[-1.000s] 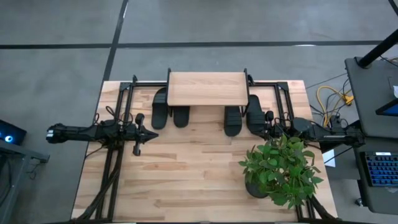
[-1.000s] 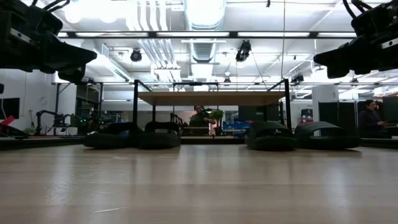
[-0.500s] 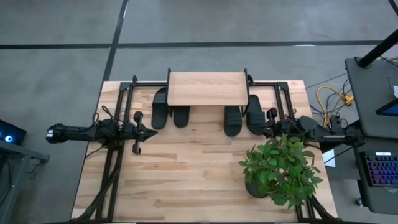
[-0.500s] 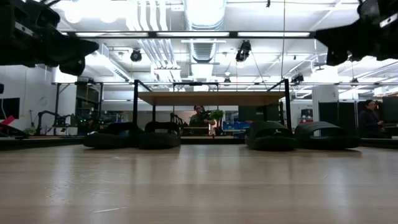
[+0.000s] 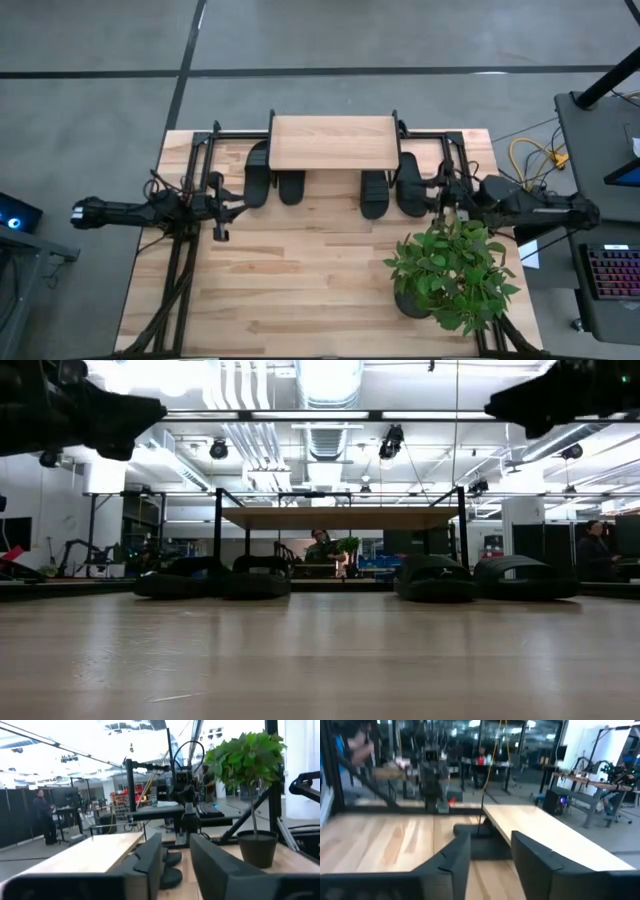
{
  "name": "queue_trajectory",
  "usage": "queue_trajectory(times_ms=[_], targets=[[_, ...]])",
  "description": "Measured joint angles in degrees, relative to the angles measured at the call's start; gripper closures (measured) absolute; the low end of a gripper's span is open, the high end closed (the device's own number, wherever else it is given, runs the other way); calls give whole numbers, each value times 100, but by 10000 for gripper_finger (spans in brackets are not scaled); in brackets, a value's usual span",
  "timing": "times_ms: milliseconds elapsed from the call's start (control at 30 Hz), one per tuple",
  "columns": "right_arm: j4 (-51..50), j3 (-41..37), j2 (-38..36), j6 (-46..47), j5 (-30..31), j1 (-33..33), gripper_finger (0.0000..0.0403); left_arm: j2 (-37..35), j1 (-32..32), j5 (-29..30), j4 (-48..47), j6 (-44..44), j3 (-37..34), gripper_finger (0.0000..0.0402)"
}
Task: Pick and place slides into the shelf
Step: Put the black slipper on the shelf
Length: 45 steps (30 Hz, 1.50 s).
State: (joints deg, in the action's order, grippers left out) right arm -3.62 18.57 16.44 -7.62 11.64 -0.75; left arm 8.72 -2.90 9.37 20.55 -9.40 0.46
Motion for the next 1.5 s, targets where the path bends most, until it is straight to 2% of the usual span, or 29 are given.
queue_trajectory(times_ms=[233,333,433,500,733,933,1167,1300,1500], targets=[[-1083,827,1156,-188,128,0,235,34,0,-7,250,268,-1,259],[-1443,1036,1528,-229,509,0,234,30,0,-7,259,301,0,254],[-2231,1336,1842,-152,1022,0,234,47,0,-9,264,301,-1,253],[-2740,1551,2050,69,1137,-2,234,67,0,-9,241,301,1,252],[-3203,1805,2641,376,1089,0,234,100,0,-9,265,285,-1,252],[-3174,2010,3010,935,975,0,234,91,0,-9,316,257,1,252],[-3298,2584,3468,279,923,4,234,186,0,-8,301,247,0,252],[-3758,2895,3791,57,947,7,234,239,0,-7,298,248,-1,252],[-4679,3115,4382,573,1029,11,219,315,0,-7,297,248,-1,252]])
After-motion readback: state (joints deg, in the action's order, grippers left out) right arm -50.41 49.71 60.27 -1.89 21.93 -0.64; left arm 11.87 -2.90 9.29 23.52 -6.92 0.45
